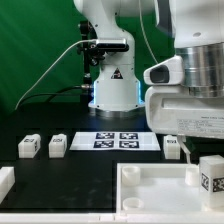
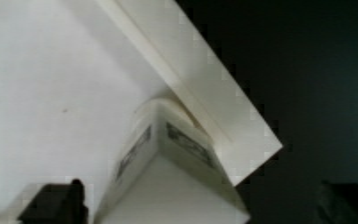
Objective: Assemble one leg
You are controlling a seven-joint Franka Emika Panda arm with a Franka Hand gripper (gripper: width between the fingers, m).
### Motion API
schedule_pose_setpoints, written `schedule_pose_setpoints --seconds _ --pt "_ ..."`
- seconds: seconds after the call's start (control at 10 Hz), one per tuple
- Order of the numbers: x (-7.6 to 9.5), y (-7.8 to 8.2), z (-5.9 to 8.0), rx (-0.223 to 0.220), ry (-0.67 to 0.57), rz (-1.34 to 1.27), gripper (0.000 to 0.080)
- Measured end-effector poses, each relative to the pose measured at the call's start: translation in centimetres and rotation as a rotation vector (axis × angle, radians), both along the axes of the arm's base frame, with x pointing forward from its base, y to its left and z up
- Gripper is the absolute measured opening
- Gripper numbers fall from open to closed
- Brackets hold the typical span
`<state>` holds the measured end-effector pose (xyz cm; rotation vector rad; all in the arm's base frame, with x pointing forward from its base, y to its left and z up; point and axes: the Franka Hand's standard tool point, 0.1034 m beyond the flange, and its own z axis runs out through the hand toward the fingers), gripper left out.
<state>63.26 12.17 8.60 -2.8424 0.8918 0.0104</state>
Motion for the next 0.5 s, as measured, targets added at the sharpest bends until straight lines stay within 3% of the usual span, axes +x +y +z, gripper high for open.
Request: schedule_pose_setpoints --seconds 0.2,0.3,0.5 --pt "-0.02 -0.19 -0.08 -0.013 -0.028 0.189 0.0649" --pt "-0.32 -0.73 -0.67 -0.086 -0.065 0.647 0.0649" --pt "-0.29 -0.85 -0.67 -0.089 -0.075 0.719 0.0649"
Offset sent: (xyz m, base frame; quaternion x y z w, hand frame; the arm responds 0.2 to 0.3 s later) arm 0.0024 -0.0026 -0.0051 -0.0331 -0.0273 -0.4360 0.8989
